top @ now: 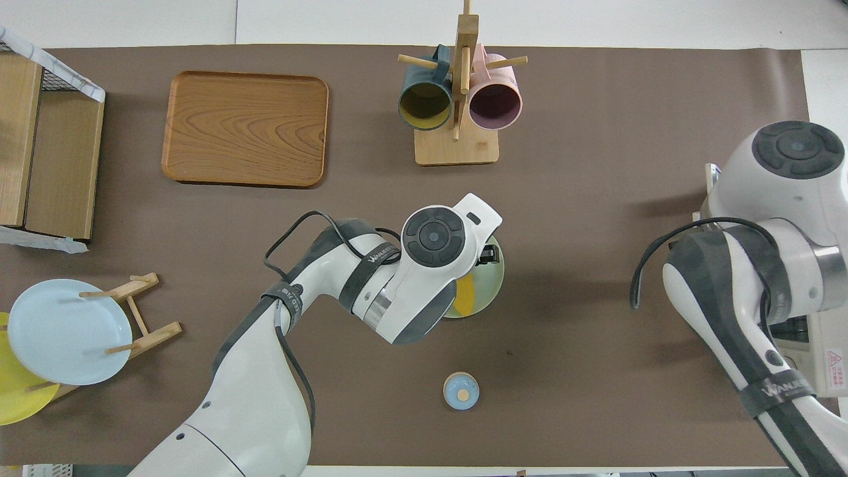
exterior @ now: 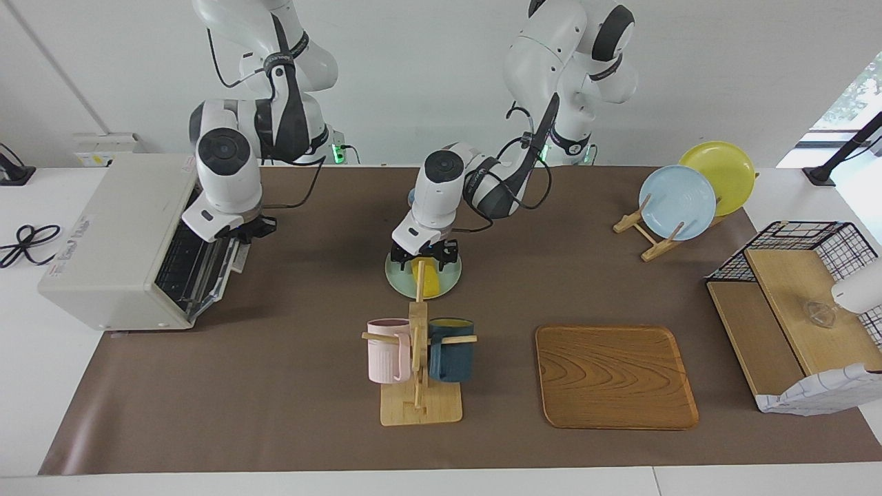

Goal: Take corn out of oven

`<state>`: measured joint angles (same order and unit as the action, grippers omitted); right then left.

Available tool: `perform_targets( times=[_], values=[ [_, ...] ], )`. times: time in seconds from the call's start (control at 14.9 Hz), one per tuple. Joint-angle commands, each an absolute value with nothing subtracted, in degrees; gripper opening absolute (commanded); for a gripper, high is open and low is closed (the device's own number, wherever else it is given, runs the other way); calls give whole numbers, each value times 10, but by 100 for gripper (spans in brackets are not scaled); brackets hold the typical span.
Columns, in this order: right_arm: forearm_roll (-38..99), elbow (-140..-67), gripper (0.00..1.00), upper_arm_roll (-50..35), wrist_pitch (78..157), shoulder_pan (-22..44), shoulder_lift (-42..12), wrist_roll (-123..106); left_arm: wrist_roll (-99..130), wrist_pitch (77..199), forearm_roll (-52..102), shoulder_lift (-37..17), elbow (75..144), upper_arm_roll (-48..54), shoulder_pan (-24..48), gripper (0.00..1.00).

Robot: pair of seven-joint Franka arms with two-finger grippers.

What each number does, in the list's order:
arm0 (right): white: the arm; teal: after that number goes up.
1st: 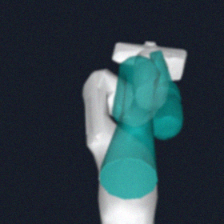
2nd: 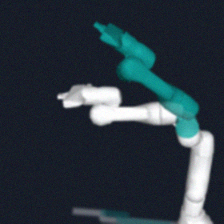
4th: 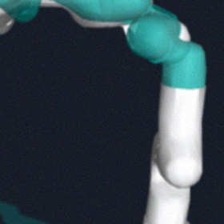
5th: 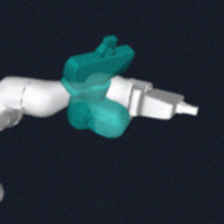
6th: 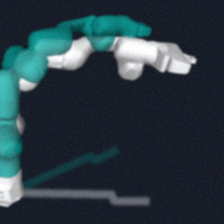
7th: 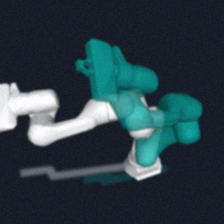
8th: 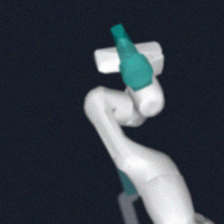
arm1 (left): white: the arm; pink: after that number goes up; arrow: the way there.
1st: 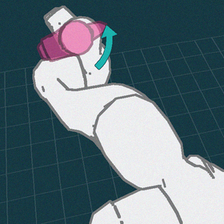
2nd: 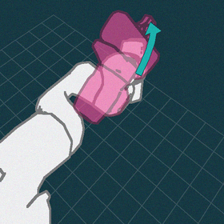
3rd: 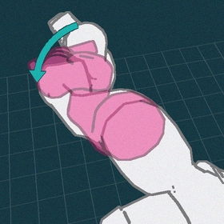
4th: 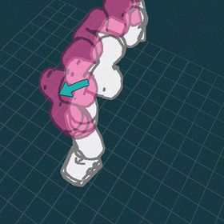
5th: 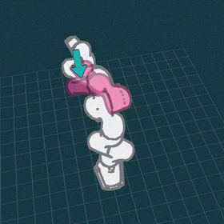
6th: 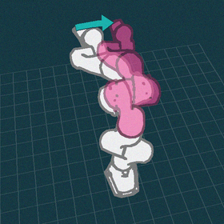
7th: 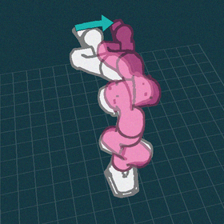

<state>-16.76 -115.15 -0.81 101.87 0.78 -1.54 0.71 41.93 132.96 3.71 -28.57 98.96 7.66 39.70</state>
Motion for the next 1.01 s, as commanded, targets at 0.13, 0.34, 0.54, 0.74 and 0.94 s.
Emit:
perform_targets(
  times=[0.13, 0.34, 0.54, 0.74, 0.94],
  values=[
    [-183, -1163, 13, -8, 998, -63, 29, -71, 432, 1337, 14, -264, 1020, 63, 405, 54],
    [-175, -1163, 24, -8, 998, -68, 44, -75, 432, 1331, 14, -264, 1015, 62, 398, 0],
    [-170, -1158, 35, -9, 979, -67, 68, -94, 431, 1288, 15, -264, 988, 62, 389, 0],
    [-106, -1073, 54, -13, 910, -61, 79, -96, 424, 1215, 14, -245, 952, 62, 349, 0],
    [-37, -1034, 85, -12, 897, -62, 77, -99, 379, 1191, 12, -233, 935, 62, 289, 0]
  ],
)
